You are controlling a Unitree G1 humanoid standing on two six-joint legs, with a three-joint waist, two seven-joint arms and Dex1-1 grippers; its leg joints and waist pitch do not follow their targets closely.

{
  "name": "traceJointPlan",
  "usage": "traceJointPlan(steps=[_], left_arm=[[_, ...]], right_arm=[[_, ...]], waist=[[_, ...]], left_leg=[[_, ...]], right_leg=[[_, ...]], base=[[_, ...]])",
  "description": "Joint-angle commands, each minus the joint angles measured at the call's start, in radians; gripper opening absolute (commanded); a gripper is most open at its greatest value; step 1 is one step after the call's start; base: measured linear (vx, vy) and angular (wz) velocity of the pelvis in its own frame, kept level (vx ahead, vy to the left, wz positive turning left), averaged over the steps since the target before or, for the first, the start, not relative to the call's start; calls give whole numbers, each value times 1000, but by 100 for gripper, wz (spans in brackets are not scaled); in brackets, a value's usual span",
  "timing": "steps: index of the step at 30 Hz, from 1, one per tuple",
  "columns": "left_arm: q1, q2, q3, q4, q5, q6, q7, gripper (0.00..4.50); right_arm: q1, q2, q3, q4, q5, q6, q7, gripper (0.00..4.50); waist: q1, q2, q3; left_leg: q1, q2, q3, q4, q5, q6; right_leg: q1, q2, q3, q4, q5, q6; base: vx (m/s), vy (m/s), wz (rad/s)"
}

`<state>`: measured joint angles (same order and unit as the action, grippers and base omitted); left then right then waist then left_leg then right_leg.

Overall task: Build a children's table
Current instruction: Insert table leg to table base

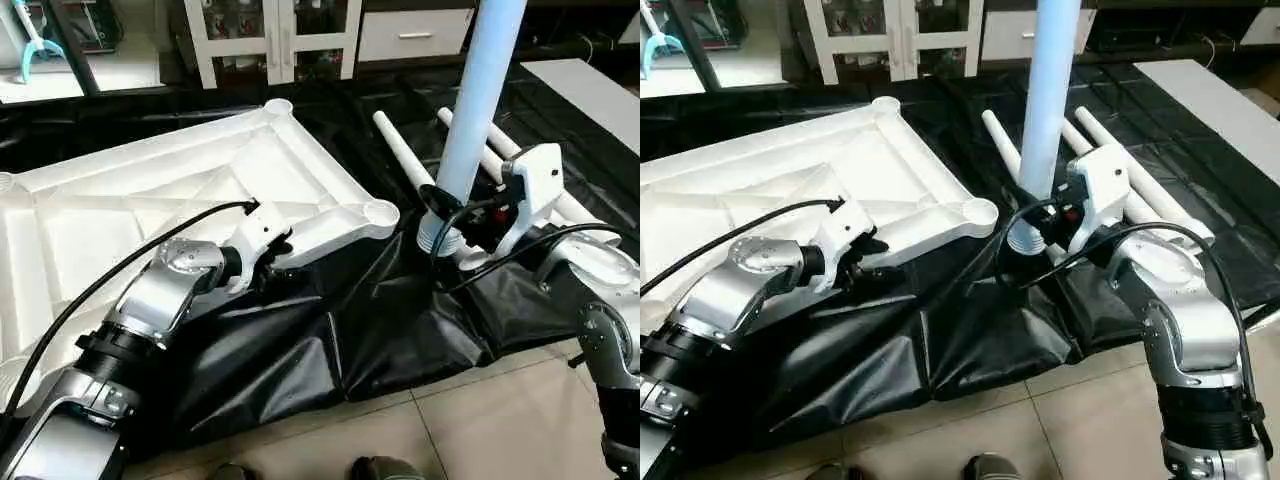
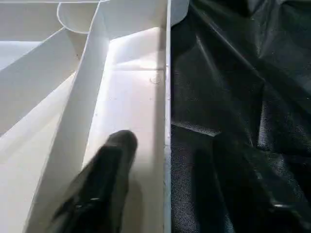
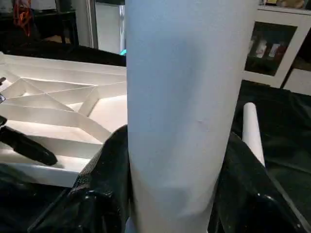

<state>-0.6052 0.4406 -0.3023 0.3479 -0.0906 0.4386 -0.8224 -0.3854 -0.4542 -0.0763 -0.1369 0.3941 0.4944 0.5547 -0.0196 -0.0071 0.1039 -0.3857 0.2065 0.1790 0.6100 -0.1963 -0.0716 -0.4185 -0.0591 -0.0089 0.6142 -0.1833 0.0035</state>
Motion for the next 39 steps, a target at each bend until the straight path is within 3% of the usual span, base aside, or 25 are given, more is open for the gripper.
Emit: traceJointPlan(steps=[1,7,17,28,36,39], left_arm=[[-9,6,-16,-7,9,17,-9,256],[-12,7,-2,-12,21,19,-13,189],[3,24,-2,-40,36,20,-22,99],[66,46,-10,-81,55,-7,-22,11],[111,83,-17,-96,75,-61,-30,3],[155,146,13,-125,63,-103,-73,3]], right_arm=[[-20,-10,-5,-7,-6,-3,8,185],[-30,-8,2,3,-10,-8,11,185],[-43,-4,10,20,-18,-18,15,185],[-40,23,20,46,-28,-44,2,185],[-65,57,3,89,-50,-104,-31,185],[-70,60,3,103,-47,-119,-22,185]], waist=[[2,5,-71],[2,4,-69],[3,2,-72],[2,0,-70],[-1,-3,-69],[-3,-8,-69]], left_leg=[[23,11,5,-72,-89,40],[24,12,5,-74,-109,27],[24,12,6,-72,-81,41],[22,13,6,-73,-85,40],[23,12,8,-74,-74,42],[23,11,10,-75,-75,46]], right_leg=[[57,-42,28,-57,1,-279],[55,-43,29,-60,-36,-271],[56,-43,29,-56,1,-279],[54,-44,29,-57,-22,-271],[54,-42,30,-55,-15,-261],[53,-42,31,-56,-21,-258]], base=[[0,0,0],[0,0,0],[0,0,0],[0,0,0],[0,0,0],[0,0,0]])
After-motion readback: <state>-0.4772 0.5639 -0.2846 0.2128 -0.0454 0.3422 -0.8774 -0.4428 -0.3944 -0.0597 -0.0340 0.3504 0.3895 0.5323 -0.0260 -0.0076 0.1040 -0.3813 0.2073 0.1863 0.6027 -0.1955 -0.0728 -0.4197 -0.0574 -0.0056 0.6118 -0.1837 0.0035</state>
